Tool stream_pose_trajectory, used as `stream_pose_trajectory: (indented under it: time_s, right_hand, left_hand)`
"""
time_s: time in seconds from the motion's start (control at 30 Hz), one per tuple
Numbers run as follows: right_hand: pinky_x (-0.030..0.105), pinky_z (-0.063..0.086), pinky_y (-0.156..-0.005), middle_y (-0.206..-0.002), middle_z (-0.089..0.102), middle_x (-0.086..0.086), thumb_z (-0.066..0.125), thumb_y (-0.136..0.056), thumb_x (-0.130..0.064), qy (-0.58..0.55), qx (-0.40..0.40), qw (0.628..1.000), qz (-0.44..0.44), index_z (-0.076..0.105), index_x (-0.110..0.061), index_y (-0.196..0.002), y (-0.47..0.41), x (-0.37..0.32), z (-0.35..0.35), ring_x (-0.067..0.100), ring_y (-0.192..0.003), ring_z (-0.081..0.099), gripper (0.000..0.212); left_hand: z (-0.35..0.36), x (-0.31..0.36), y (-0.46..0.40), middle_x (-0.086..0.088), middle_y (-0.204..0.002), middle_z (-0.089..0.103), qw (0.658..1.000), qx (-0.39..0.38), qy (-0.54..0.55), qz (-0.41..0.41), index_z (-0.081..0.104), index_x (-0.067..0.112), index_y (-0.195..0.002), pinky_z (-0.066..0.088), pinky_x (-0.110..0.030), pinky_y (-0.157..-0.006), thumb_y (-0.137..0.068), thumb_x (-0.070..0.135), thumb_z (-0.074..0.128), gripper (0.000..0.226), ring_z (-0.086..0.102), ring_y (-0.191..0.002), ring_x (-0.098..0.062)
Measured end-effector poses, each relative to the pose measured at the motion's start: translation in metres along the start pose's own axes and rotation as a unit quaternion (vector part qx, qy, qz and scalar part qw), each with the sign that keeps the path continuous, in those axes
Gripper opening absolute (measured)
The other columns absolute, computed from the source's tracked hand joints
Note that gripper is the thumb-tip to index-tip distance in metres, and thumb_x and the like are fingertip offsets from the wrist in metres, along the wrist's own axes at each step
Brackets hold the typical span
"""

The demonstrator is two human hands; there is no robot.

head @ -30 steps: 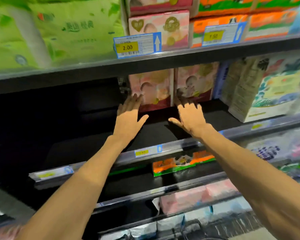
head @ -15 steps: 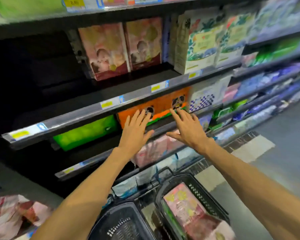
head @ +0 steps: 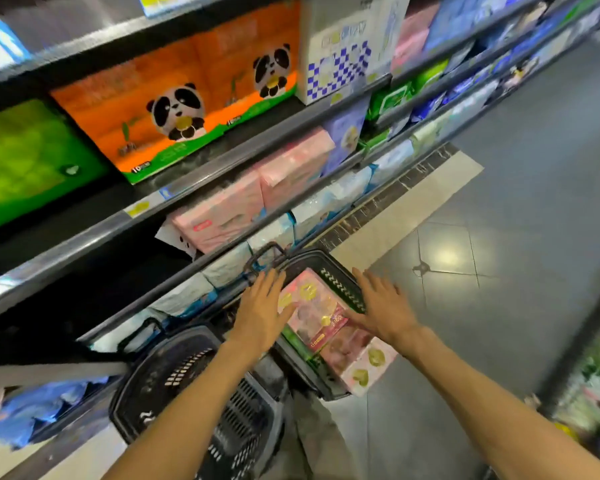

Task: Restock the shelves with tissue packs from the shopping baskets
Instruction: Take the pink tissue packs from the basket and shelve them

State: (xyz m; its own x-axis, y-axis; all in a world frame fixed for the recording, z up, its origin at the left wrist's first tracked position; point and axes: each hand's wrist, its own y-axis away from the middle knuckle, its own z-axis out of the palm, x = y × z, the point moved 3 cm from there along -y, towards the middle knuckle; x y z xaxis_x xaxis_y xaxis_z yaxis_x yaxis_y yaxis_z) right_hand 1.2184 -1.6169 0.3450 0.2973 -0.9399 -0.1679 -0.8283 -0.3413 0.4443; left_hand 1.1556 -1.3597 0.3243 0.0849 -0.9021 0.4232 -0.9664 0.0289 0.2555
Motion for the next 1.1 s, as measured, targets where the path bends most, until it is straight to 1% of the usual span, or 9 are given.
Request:
stream_pose_trajectory:
  time_s: [0.2,0.43,0.57,0.67,0.73,0.87,0.97,1.03,1.1]
  right_hand:
    - [0.051,0.032,-0.119,-0.166,0.027,0.008,0.044,-0.092,-0.077,-0.010,-0.073,0.997,0.032,0.006,-0.024,-0.165,-0.069,0.038,0.104,0.031,-0.150,0.031,0.098]
    - [0.052,0.033,-0.114,-0.163,0.030,0.010,0.055,-0.092,-0.071,-0.011,-0.133,0.991,0.029,0.009,-0.021,-0.164,-0.180,0.072,0.225,0.032,-0.148,0.033,0.099]
    - [0.053,0.037,-0.113,-0.161,0.034,0.012,0.052,-0.082,-0.083,-0.066,-0.137,0.987,0.059,0.015,-0.020,-0.163,-0.239,0.082,0.284,0.035,-0.145,0.038,0.109]
    - [0.049,0.031,-0.118,-0.164,0.027,0.016,0.066,-0.080,-0.077,-0.147,-0.134,0.976,0.086,0.015,-0.018,-0.163,-0.276,0.087,0.318,0.037,-0.149,0.033,0.114]
    - [0.044,0.026,-0.123,-0.165,0.026,0.016,0.075,-0.080,-0.067,-0.185,-0.152,0.966,0.095,0.014,-0.014,-0.163,-0.295,0.090,0.338,0.035,-0.151,0.030,0.116]
    - [0.046,0.039,-0.118,-0.150,0.049,0.006,0.082,-0.062,-0.077,-0.265,-0.165,0.941,0.131,0.023,-0.022,-0.159,-0.320,0.106,0.370,0.027,-0.136,0.050,0.126]
    - [0.031,0.042,-0.108,-0.141,0.055,0.003,0.088,-0.076,-0.047,-0.303,-0.191,0.923,0.138,0.026,-0.013,-0.158,-0.323,0.107,0.371,0.021,-0.130,0.053,0.108]
    - [0.030,0.047,-0.094,-0.128,0.062,0.001,0.087,-0.078,-0.045,-0.301,-0.189,0.924,0.139,0.040,-0.012,-0.150,-0.322,0.110,0.372,0.023,-0.118,0.062,0.092]
    - [0.029,0.047,-0.085,-0.121,0.064,-0.002,0.085,-0.078,-0.051,-0.298,-0.191,0.926,0.134,0.046,-0.013,-0.143,-0.318,0.108,0.367,0.020,-0.105,0.064,0.084]
  left_hand:
    - [0.136,-0.028,-0.026,0.000,-0.172,0.003,0.977,-0.107,0.119,-0.144,0.006,0.022,-0.164,0.012,-0.037,-0.127,-0.100,0.064,0.043,0.086,0.007,-0.158,-0.021]
    - [0.276,-0.062,-0.077,0.002,-0.172,0.002,0.889,-0.159,0.309,-0.298,-0.003,0.024,-0.164,0.019,-0.035,-0.122,-0.098,0.060,0.052,0.093,0.012,-0.157,-0.019]
    - [0.348,-0.090,-0.110,0.004,-0.171,-0.002,0.842,-0.153,0.383,-0.348,-0.009,0.021,-0.163,0.018,-0.032,-0.121,-0.095,0.059,0.058,0.103,0.008,-0.157,-0.018]
    - [0.385,-0.107,-0.129,-0.001,-0.169,0.014,0.809,-0.109,0.423,-0.394,-0.004,0.016,-0.163,0.029,-0.009,-0.097,-0.093,0.051,0.068,0.106,0.034,-0.145,-0.004]
    - [0.403,-0.112,-0.141,-0.003,-0.160,0.031,0.785,-0.076,0.454,-0.414,0.002,0.009,-0.161,0.037,-0.001,-0.075,-0.092,0.044,0.073,0.106,0.051,-0.112,0.011]
    - [0.431,-0.114,-0.153,-0.005,-0.143,0.054,0.731,-0.064,0.483,-0.479,-0.006,0.012,-0.158,0.043,-0.010,-0.077,-0.085,0.045,0.079,0.117,0.058,-0.113,-0.013]
    - [0.442,-0.116,-0.160,-0.010,-0.137,0.064,0.703,-0.072,0.494,-0.507,0.005,0.010,-0.157,0.047,-0.013,-0.079,-0.089,0.035,0.079,0.103,0.062,-0.106,-0.014]
    - [0.435,-0.119,-0.160,-0.012,-0.149,0.052,0.712,-0.059,0.468,-0.520,0.011,0.011,-0.159,0.046,-0.031,-0.101,-0.086,0.035,0.082,0.104,0.057,-0.124,-0.024]
    - [0.426,-0.122,-0.156,-0.009,-0.150,0.050,0.730,-0.046,0.441,-0.519,0.021,0.013,-0.157,0.044,-0.037,-0.106,-0.081,0.040,0.085,0.103,0.054,-0.131,-0.030]
